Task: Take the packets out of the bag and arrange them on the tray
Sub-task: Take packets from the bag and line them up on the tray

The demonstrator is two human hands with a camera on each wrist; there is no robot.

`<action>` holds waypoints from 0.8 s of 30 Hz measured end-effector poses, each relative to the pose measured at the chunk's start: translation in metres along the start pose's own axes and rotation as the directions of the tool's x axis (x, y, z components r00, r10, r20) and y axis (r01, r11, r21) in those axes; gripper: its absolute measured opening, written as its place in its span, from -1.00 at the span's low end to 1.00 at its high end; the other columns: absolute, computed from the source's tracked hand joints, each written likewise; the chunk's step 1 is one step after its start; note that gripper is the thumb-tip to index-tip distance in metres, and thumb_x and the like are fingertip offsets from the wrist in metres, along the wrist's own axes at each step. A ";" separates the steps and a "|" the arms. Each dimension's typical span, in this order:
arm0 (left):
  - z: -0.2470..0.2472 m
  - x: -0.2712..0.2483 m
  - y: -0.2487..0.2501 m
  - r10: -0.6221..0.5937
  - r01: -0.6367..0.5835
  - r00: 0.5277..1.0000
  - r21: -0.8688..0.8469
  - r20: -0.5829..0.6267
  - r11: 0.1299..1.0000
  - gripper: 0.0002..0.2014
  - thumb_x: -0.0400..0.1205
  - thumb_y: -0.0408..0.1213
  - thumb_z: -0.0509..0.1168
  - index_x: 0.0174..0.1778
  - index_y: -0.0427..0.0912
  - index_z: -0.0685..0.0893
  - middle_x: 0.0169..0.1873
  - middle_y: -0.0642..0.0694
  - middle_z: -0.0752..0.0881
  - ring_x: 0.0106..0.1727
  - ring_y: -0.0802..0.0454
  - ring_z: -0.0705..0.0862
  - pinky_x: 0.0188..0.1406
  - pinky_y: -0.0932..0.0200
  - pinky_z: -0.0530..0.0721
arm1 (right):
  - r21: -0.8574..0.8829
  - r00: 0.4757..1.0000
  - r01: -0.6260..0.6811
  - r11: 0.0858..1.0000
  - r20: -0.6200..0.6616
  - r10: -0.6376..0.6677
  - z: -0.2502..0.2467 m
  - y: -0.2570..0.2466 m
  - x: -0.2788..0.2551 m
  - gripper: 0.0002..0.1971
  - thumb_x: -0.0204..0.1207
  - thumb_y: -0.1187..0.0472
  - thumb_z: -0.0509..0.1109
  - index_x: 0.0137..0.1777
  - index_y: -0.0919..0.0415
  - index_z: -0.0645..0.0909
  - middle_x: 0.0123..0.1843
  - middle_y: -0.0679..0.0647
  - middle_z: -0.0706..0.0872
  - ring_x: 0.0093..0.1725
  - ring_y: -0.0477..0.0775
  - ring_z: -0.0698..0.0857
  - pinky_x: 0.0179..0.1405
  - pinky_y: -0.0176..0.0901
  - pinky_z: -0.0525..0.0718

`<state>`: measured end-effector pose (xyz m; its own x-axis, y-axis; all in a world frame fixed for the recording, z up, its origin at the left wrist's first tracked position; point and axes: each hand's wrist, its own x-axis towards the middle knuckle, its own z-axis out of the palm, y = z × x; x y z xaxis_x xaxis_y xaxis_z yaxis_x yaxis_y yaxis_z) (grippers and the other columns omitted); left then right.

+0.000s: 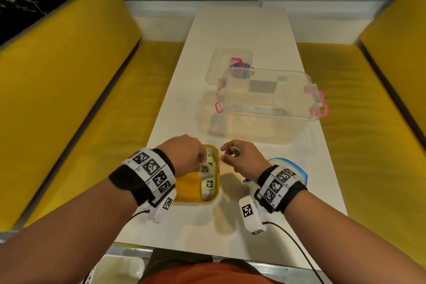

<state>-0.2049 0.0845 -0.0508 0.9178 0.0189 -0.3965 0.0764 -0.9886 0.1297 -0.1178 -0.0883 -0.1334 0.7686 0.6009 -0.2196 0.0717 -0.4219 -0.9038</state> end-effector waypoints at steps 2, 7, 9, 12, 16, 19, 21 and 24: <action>0.018 0.004 0.001 -0.001 -0.003 0.989 0.029 0.145 1.000 -0.83 0.54 -0.13 0.43 0.04 0.07 0.75 -0.04 0.06 0.74 -0.05 0.06 0.64 -0.12 0.19 0.52 | -0.022 0.998 -0.054 0.998 0.025 0.055 0.002 0.002 0.004 -0.76 0.50 0.21 0.51 0.14 0.14 0.65 -0.22 -0.03 0.70 -0.35 -0.15 0.61 -0.32 -0.29 0.54; 0.049 0.026 0.006 -0.016 0.005 0.937 0.032 0.349 0.999 -0.80 0.49 -0.16 0.50 0.02 0.04 0.78 -0.09 0.05 0.72 0.00 0.02 0.68 -0.07 0.15 0.64 | -0.174 0.977 -0.164 0.971 0.109 0.185 0.010 -0.002 0.009 -0.58 0.44 0.13 0.55 0.25 0.13 0.54 -0.09 0.04 0.68 -0.38 -0.15 0.55 -0.43 -0.29 0.48; 0.052 0.035 0.010 -0.017 0.002 0.935 0.044 0.354 0.999 -0.78 0.50 -0.15 0.50 0.06 0.03 0.77 -0.02 0.02 0.76 0.03 0.00 0.70 0.02 0.11 0.69 | -0.189 0.958 -0.214 0.958 0.151 0.244 0.013 -0.004 0.009 -0.62 0.45 0.20 0.50 0.25 0.16 0.53 -0.21 0.10 0.75 -0.47 -0.05 0.58 -0.50 -0.21 0.54; 0.058 0.046 0.009 -0.033 0.028 0.943 0.020 0.333 0.999 -0.78 0.50 -0.13 0.50 0.05 -0.02 0.78 -0.03 0.01 0.78 0.03 0.00 0.71 0.03 0.11 0.69 | -0.169 0.939 -0.262 0.950 0.182 0.291 0.016 -0.006 0.009 -0.64 0.44 0.29 0.43 0.23 0.22 0.53 -0.25 0.25 0.78 -0.49 0.12 0.57 -0.53 -0.16 0.56; 0.057 0.047 0.004 -0.082 0.070 0.947 0.050 0.311 0.996 -0.71 0.45 0.09 0.49 -0.20 -0.06 0.70 -0.24 -0.01 0.72 -0.12 -0.03 0.69 -0.04 0.05 0.71 | -0.135 0.936 -0.277 0.951 0.185 0.299 0.016 -0.006 0.008 -0.69 0.43 0.32 0.41 0.17 0.25 0.53 -0.16 0.38 0.79 -0.48 0.16 0.54 -0.55 -0.15 0.53; 0.061 0.048 -0.002 -0.083 0.059 0.928 0.076 0.364 0.995 -0.65 0.40 0.15 0.49 -0.30 0.02 0.50 -0.38 0.08 0.57 -0.16 -0.01 0.63 -0.07 0.09 0.64 | -0.128 0.936 -0.278 0.952 0.185 0.298 0.015 -0.005 0.008 -0.69 0.45 0.31 0.42 0.18 0.25 0.52 -0.11 0.40 0.79 -0.45 0.17 0.55 -0.54 -0.14 0.54; 0.067 0.051 -0.007 -0.083 0.057 0.902 0.072 0.425 0.996 -0.57 0.23 0.25 0.50 -0.15 0.10 0.60 -0.28 0.12 0.67 -0.08 0.02 0.71 0.06 0.04 0.69 | -0.123 0.937 -0.275 0.953 0.186 0.295 0.016 -0.004 0.008 -0.71 0.48 0.31 0.41 0.19 0.24 0.52 -0.13 0.37 0.80 -0.46 0.17 0.55 -0.55 -0.14 0.55; 0.067 0.052 -0.005 -0.095 0.058 0.843 0.087 0.529 0.995 -0.74 0.26 0.11 0.50 -0.30 0.11 0.63 -0.29 0.08 0.76 -0.15 0.01 0.75 0.05 -0.02 0.74 | -0.119 0.936 -0.278 0.953 0.188 0.297 0.017 -0.004 0.008 -0.73 0.51 0.30 0.40 0.18 0.24 0.51 -0.21 0.29 0.79 -0.52 0.14 0.55 -0.55 -0.15 0.56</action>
<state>-0.1839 0.0806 -0.1331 0.5604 0.0313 -0.8277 0.0955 -0.9951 0.0271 -0.1229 -0.0705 -0.1379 0.6216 0.5648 -0.5428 -0.0703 -0.6499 -0.7567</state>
